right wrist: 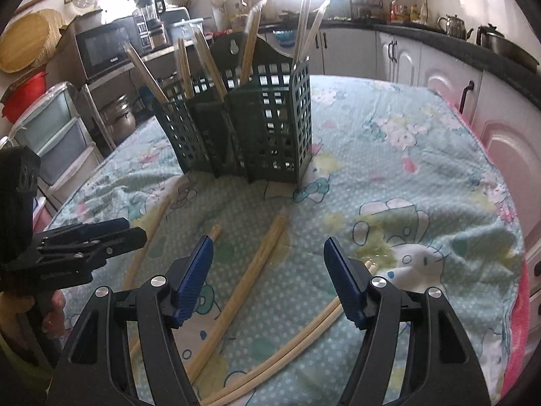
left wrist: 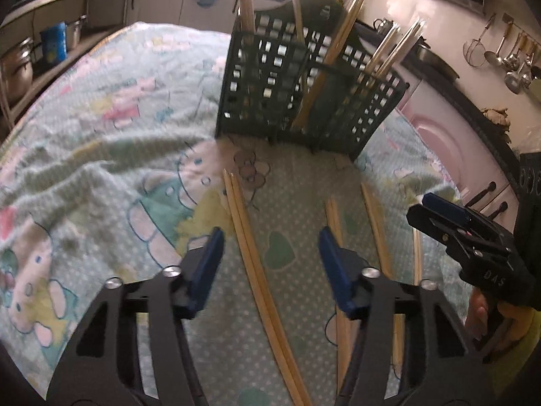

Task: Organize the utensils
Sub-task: 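Close the right gripper on a bamboo chopstick while the left gripper grasps another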

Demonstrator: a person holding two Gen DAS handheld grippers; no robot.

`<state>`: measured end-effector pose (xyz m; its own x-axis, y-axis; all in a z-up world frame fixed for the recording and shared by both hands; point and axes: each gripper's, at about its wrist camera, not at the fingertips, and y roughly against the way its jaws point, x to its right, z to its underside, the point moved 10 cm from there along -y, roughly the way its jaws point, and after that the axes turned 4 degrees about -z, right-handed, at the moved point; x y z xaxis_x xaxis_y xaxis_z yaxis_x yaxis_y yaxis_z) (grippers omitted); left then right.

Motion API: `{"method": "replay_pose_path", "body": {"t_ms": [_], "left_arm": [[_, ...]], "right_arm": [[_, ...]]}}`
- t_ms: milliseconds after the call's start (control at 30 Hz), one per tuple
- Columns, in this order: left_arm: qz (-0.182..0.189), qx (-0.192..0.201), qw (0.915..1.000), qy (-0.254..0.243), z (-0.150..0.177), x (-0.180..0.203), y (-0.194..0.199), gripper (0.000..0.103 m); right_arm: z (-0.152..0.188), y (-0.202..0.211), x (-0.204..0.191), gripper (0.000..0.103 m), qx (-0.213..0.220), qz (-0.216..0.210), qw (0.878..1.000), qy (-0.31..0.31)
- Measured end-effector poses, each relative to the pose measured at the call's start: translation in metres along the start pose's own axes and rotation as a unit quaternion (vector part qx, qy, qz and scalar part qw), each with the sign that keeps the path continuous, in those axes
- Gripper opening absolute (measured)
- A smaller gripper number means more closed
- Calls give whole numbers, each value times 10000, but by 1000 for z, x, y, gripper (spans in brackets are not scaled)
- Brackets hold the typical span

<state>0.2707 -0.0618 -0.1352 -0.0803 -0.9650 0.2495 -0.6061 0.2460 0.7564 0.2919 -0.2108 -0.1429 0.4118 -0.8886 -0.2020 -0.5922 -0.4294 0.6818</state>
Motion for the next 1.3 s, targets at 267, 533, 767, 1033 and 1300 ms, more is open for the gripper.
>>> {"method": "replay_pose_path", "body": {"t_ms": [267,533,767,1033,1300], "left_arm": [[-109,-159,9998,9,-2,0,-19,28],[-196,-166,9996,150,-15,-6,-29,28],[-219,-167,9994,230,-24,-13,-37,28],[-355,-177,9990,220,-36,-14,-46,28],[-723,-196,9972,11,-44,-9,-58,17]], "right_arm": [[4,-30,7,56,-500,-24,9987,-59],[-5,-60,14,47,-750,42,9972,-48],[-14,-79,12,38,-757,218,9968,134],[-17,-77,14,13,-587,205,9979,157],[-29,-48,5,8,-189,-169,9996,85]]}}
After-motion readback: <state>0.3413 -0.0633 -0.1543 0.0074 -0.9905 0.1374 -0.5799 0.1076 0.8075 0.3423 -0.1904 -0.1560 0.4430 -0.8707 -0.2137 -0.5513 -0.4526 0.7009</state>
